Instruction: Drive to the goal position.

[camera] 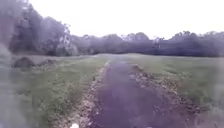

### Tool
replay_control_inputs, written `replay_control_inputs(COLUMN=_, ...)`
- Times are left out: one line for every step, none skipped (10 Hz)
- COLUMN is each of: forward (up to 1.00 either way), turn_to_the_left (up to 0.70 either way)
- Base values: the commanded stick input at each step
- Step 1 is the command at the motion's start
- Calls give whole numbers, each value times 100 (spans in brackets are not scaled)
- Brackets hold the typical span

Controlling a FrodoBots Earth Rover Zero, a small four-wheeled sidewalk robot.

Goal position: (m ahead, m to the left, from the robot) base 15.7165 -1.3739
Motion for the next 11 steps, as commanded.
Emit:
replay_control_inputs(forward=70, turn_to_the_left=0)
replay_control_inputs(forward=70, turn_to_the_left=0)
replay_control_inputs(forward=70, turn_to_the_left=0)
replay_control_inputs(forward=70, turn_to_the_left=0)
replay_control_inputs(forward=70, turn_to_the_left=0)
replay_control_inputs(forward=70, turn_to_the_left=0)
replay_control_inputs(forward=70, turn_to_the_left=0)
replay_control_inputs(forward=70, turn_to_the_left=0)
replay_control_inputs(forward=70, turn_to_the_left=0)
replay_control_inputs(forward=70, turn_to_the_left=0)
replay_control_inputs(forward=70, turn_to_the_left=0)
